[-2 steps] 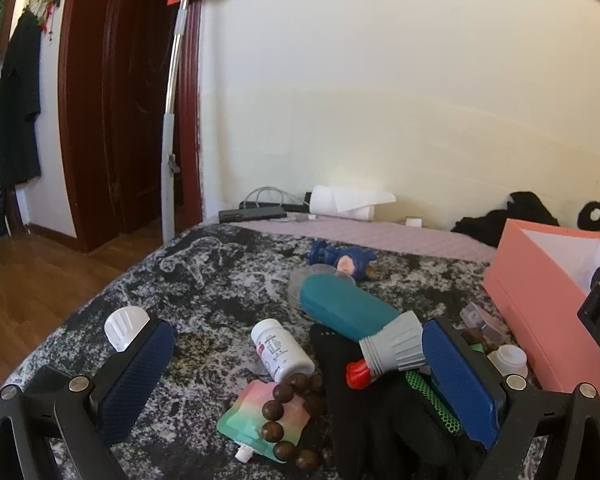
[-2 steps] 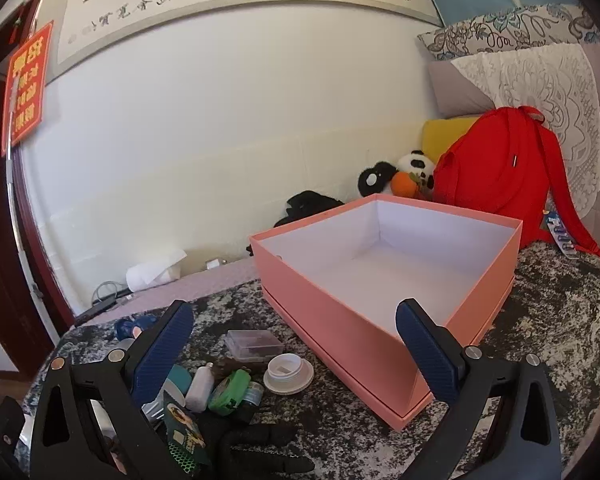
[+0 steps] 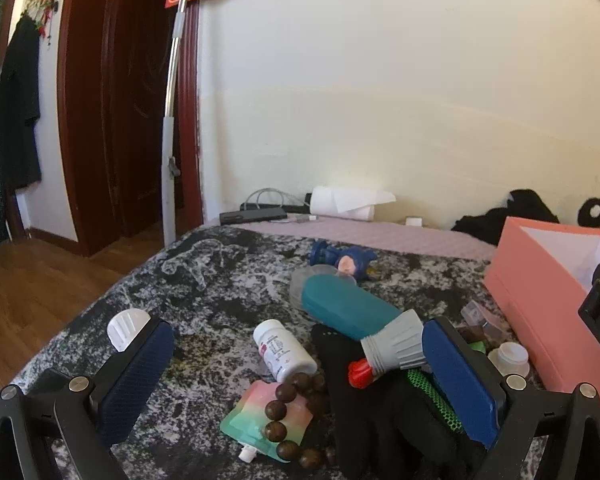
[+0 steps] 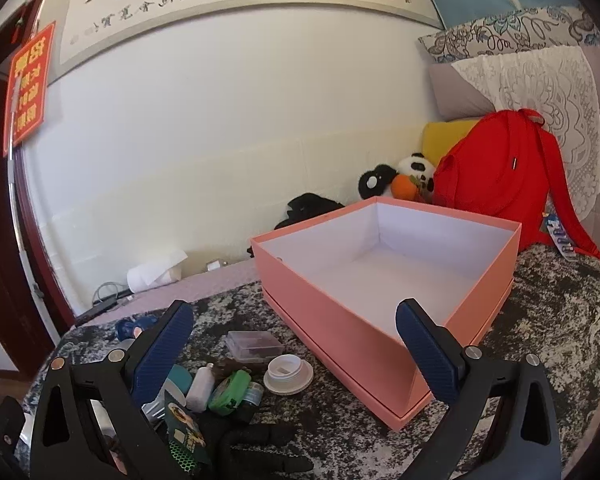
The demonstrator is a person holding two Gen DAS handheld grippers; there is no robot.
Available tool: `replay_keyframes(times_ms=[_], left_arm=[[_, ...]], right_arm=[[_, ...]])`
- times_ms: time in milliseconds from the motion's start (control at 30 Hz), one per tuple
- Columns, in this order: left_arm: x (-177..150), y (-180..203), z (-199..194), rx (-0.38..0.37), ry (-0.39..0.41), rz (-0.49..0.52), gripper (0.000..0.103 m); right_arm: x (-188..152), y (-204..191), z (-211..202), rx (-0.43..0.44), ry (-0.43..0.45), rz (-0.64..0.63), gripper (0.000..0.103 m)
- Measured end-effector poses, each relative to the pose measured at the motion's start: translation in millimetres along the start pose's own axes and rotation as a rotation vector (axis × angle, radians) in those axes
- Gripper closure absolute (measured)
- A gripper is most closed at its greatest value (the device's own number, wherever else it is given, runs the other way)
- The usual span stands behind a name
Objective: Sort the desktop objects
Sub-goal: 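Move both grippers toward the pile of items on the bed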
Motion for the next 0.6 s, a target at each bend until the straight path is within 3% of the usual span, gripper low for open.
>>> replay_keyframes(times_ms=[467, 600], left_arm=[[-15.6, 1.8, 17.9, -0.064, -0.085, 0.065, 0.001], [-22.6, -1.7, 29.4, -0.085, -0.129, 0.036, 0.001]], right_arm=[[-27.4, -29.8, -12.5, 0.143, -0.119, -0.121, 0.000], [-37.5, -35.0, -16.5, 0.180, -0.155, -0.154, 0.000]])
Point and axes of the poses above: each gripper's, at about its wrist camera, not at the fingertips, and z roughly the way its jaws point, y to its right, x to its top, the point moved 10 cm from there along z, roughly the way its jaws point, and after that the axes turned 4 degrees about y, right-handed, at the moved point
